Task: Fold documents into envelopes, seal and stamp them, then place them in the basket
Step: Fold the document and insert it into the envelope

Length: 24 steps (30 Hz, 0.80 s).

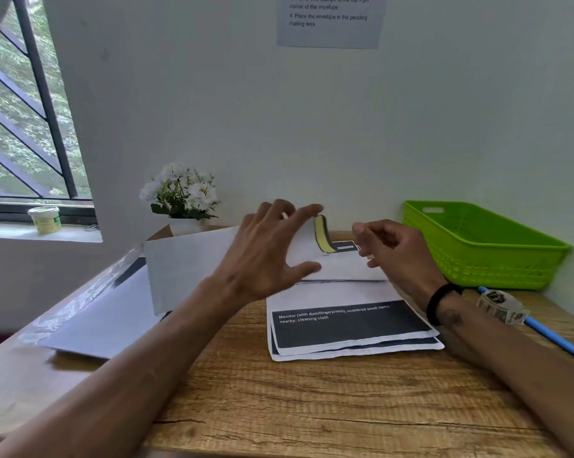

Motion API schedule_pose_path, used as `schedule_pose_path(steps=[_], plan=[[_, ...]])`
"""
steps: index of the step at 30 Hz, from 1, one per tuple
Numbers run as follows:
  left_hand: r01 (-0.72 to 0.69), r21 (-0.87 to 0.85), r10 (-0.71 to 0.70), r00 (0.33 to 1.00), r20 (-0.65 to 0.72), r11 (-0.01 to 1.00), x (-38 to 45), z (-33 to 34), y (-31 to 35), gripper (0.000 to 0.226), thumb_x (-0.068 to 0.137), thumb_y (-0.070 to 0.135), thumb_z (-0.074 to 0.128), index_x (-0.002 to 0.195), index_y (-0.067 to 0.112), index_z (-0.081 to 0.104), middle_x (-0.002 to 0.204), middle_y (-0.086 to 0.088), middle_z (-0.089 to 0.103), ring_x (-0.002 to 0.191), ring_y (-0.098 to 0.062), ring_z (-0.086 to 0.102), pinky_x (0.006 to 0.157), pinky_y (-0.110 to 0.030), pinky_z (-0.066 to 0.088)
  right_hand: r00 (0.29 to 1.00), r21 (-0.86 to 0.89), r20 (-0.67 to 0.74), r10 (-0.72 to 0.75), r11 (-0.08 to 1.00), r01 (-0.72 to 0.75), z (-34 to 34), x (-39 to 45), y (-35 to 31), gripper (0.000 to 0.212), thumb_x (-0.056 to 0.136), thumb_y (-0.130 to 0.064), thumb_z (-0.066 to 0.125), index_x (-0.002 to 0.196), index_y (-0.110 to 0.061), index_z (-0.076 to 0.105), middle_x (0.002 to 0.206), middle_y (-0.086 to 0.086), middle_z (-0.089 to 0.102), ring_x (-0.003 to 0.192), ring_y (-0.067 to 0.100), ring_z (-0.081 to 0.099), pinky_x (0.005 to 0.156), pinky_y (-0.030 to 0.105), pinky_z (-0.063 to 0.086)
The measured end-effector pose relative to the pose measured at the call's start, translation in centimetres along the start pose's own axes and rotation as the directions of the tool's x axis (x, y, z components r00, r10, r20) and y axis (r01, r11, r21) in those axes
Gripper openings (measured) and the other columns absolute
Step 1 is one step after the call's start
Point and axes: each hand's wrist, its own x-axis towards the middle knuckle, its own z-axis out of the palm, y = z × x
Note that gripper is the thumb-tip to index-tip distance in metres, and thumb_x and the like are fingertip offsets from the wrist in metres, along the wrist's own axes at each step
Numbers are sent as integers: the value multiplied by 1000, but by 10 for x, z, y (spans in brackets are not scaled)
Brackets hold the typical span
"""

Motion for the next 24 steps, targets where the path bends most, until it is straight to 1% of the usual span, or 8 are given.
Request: schedule_pose_path(steps=[3, 7, 10, 13, 15, 18, 21, 24], plan=[[-94, -23, 95, 995, 28, 995, -1, 4, 10, 90, 84, 69, 68, 160, 40, 28, 137, -1, 47, 121, -18, 46, 103, -38, 42, 987, 180, 136, 88, 977, -112, -1, -3, -9, 32, 86, -42, 80, 105, -15, 77, 95, 8, 80, 87, 27, 77, 75, 40, 61], [-155, -51, 156, 988, 19, 987, -3, 7, 16, 88, 87, 70, 66, 160, 39, 28, 139, -1, 47, 122, -18, 46, 105, -36, 39, 955, 241, 258, 144, 948, -208, -2, -7, -6, 27, 84, -16, 84, 110, -14, 75, 95, 9, 79, 87, 25, 76, 84, 45, 62], [-160, -67, 160, 987, -14, 985, -3, 9, 18, 87, 87, 73, 64, 160, 38, 31, 137, 0, 50, 122, -18, 46, 111, -43, 39, 944, 307, 282, 173, 916, -260, -2, -7, -6, 24, 86, 0, 78, 109, -7, 73, 88, 10, 78, 82, 23, 75, 83, 43, 62], [-132, -70, 132, 991, -6, 989, -2, 10, 15, 92, 84, 78, 62, 160, 40, 28, 143, 0, 47, 131, -20, 43, 118, -53, 33, 942, 338, 277, 192, 898, -282, -3, -6, -8, 23, 86, 3, 76, 108, -4, 72, 88, 11, 78, 78, 22, 75, 72, 33, 61], [-102, -47, 103, 994, 24, 994, -2, 11, 11, 100, 79, 84, 61, 161, 42, 24, 149, 0, 43, 139, -22, 38, 121, -59, 25, 941, 363, 267, 206, 884, -296, -4, -4, -7, 25, 86, 3, 76, 110, -3, 71, 94, 13, 79, 81, 22, 76, 69, 28, 59], [-28, -6, 28, 995, 97, 1000, -3, 12, 3, 113, 71, 93, 58, 163, 46, 12, 155, 1, 37, 147, -23, 30, 124, -65, 11, 938, 431, 271, 217, 844, -320, -6, -1, -5, 29, 87, 1, 74, 116, -1, 70, 105, 15, 78, 90, 23, 75, 75, 32, 62], [21, 18, -24, 989, 149, 1000, -4, 13, -5, 118, 67, 96, 57, 162, 48, 6, 155, 1, 38, 148, -23, 30, 124, -67, 7, 938, 460, 273, 215, 827, -324, -7, 1, -4, 30, 88, -1, 74, 117, -4, 70, 108, 13, 78, 94, 22, 74, 88, 38, 60], [42, 14, -44, 988, 151, 999, -6, 15, -10, 114, 70, 93, 58, 162, 46, 9, 149, 2, 45, 142, -23, 37, 123, -65, 11, 935, 453, 286, 208, 831, -323, -8, 0, -5, 28, 87, 0, 74, 115, -6, 71, 105, 12, 78, 89, 21, 74, 81, 34, 62]])
